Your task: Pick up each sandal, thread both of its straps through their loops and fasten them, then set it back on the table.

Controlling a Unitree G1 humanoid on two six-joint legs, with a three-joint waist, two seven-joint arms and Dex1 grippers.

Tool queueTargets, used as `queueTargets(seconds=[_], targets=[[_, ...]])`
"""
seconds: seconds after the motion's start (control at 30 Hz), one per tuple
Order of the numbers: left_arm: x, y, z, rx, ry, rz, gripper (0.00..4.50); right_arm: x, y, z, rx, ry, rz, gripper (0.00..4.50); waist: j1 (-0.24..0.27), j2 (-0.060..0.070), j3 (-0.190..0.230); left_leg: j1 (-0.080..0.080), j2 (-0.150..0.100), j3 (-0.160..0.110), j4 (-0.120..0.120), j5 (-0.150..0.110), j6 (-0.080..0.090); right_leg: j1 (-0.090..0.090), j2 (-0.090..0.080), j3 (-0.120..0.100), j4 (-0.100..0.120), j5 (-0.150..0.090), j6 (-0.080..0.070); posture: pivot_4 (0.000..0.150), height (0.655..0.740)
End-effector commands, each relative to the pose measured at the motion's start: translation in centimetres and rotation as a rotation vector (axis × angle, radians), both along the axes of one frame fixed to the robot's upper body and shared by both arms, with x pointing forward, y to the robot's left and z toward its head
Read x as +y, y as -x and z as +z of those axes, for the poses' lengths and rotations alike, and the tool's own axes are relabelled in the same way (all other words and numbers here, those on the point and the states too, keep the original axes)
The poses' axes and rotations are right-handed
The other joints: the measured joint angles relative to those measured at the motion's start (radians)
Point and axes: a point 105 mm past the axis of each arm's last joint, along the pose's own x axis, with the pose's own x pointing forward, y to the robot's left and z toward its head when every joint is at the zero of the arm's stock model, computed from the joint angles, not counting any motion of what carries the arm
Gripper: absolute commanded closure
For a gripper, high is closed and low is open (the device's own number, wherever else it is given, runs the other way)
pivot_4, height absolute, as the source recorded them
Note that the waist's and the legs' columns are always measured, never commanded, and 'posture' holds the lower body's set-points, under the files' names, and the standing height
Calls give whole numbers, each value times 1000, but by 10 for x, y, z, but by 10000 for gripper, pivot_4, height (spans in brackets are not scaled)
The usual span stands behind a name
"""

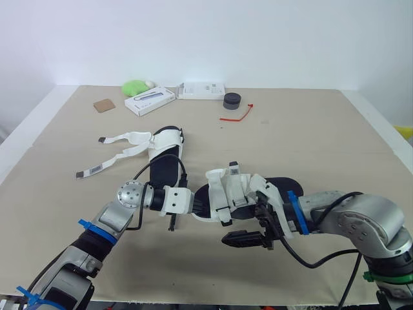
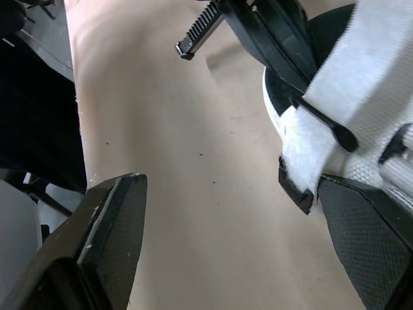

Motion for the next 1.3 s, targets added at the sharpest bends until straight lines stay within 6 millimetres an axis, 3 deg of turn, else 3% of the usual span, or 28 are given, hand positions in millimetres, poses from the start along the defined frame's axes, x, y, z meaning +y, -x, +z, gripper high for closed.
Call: queueTargets(seconds=[0.03, 0.37, 0.53, 0.7, 0.73, 1.3], targets=[[11, 9, -36, 95, -135, 8, 45000, 1, -3, 9, -11, -10, 2, 400, 0, 0, 0, 0, 0, 0, 0, 0, 0, 0, 0, 0, 0, 0, 0, 1500, 7400], [10, 10, -37, 95, -134, 6, 45000, 2, -11, 6, 98, -50, -109, 400, 0, -1, -1, 0, 0, 0, 0, 0, 0, 0, 0, 0, 0, 0, -2, 1500, 7400], [9, 10, -37, 94, -133, 5, 45000, 2, -11, 4, 130, -48, -130, 18896, 0, 0, -1, -1, 0, -1, 0, 0, 0, -1, 0, 0, 0, 0, -2, 1500, 7400], [8, 10, -37, 95, -131, 6, 45000, 0, -12, 0, 137, -32, -146, 42416, 0, 0, -1, -2, 0, -1, 0, 0, 0, -1, -1, 0, 0, -1, -2, 1500, 7400], [9, 10, -37, 95, -131, 6, 45000, 0, -12, -1, 139, -28, -146, 43834, 0, 0, -1, -2, 0, -1, 0, 0, 0, -1, -1, 0, 0, -1, -2, 1500, 7400], [9, 10, -38, 99, -128, 18, 45000, -10, 35, -6, 306, 73, 67, 43834, 1, 0, -1, -3, -1, -1, -1, -1, 0, -1, -1, -1, -1, -2, -2, 1500, 7400]])
